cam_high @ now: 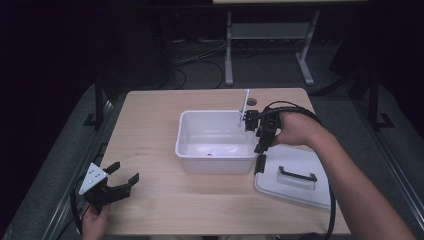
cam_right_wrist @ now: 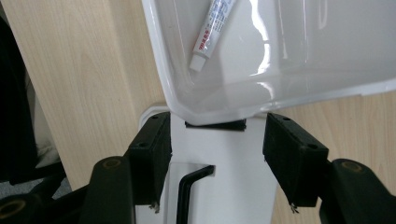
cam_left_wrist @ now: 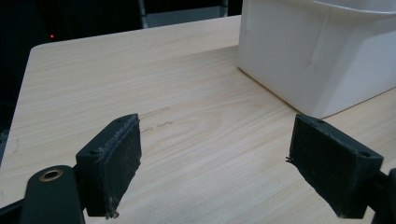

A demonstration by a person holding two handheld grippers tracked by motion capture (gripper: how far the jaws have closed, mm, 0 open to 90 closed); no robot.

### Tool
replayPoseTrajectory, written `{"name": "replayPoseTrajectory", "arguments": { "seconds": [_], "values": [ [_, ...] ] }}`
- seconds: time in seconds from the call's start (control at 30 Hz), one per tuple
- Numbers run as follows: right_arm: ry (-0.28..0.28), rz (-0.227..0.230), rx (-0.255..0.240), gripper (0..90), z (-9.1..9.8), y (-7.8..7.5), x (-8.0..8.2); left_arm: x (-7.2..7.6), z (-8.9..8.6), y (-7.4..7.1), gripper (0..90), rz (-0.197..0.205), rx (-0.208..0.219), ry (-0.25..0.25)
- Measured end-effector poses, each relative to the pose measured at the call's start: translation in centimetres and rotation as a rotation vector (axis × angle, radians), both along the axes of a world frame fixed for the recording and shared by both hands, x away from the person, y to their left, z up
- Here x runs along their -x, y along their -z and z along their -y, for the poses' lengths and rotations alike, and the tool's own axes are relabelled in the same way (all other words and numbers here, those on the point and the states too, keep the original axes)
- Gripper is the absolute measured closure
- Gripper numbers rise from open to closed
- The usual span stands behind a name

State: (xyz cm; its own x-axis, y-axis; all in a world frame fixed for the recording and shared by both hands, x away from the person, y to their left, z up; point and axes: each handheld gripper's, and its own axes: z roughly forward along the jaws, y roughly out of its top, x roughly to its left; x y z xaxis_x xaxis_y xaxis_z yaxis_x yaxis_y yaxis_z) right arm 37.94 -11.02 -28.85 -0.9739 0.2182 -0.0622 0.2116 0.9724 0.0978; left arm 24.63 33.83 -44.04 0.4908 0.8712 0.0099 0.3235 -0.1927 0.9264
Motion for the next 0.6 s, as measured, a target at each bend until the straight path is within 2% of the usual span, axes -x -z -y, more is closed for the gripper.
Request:
{"name": "replayPoseTrajectory", "arguments": {
  "seconds": [0.33, 0.6],
  "values": [
    [0.037, -0.001, -0.007, 39.5, 2.4, 0.5, 0.5, 0.0, 0.1, 0.0, 16.3, -0.001, 0.004, -0.003],
    [0.058, 0.001, -0.006, 39.5, 4.2, 1.3, 1.0, 0.0, 0.0, 0.0, 16.3, -0.004, -0.008, 0.000]
  ]
}}
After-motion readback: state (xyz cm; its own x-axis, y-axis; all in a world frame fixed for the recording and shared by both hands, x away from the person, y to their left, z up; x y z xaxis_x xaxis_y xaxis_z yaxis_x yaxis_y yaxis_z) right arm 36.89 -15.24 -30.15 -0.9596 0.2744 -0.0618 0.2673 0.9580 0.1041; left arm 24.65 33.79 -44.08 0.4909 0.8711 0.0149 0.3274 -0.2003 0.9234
